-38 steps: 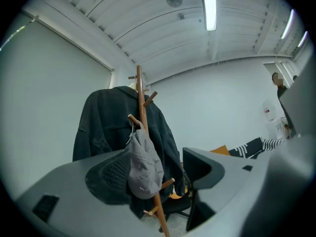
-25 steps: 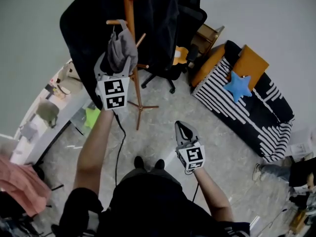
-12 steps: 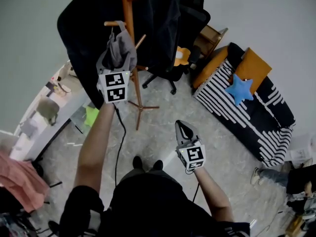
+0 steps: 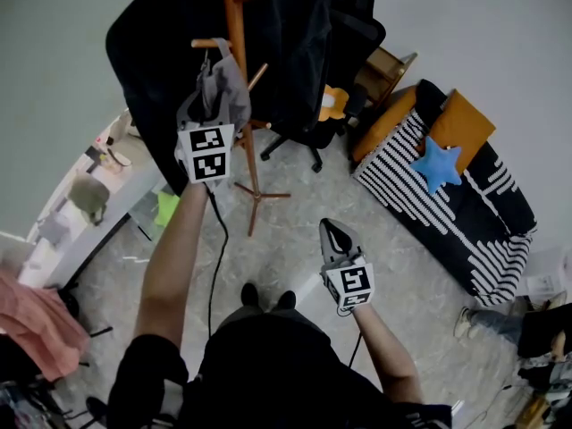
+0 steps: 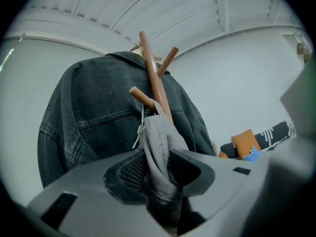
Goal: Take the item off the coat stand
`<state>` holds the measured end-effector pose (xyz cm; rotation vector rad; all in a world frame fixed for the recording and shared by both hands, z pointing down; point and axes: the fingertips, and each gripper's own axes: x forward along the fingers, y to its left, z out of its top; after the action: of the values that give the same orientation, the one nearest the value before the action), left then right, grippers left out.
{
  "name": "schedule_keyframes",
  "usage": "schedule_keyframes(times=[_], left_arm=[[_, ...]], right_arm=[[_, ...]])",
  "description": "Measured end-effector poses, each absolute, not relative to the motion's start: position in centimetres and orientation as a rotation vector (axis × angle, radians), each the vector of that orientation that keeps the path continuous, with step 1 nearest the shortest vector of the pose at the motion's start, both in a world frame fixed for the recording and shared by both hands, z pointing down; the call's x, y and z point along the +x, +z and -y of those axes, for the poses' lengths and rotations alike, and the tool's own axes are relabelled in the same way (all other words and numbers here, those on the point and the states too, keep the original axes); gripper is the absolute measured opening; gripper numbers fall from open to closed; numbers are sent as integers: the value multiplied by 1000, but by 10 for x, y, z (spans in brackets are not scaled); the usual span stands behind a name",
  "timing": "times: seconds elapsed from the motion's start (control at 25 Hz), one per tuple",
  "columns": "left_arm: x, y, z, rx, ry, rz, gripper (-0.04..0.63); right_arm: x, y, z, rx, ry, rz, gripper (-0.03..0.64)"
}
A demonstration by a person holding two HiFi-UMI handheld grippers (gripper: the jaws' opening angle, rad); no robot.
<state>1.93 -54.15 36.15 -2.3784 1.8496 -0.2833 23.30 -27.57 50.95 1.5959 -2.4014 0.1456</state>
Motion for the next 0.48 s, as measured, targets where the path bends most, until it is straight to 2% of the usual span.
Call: schedule_keyframes(times=[0.28, 0.48], left_arm=[[18, 362, 543, -2354, -323, -1860, 61], [16, 362, 545, -2335, -360, -1852, 32]], right_arm=[[237, 510, 274, 1601, 151, 2396, 18], [236, 512, 274, 1603, 158, 2393, 18]])
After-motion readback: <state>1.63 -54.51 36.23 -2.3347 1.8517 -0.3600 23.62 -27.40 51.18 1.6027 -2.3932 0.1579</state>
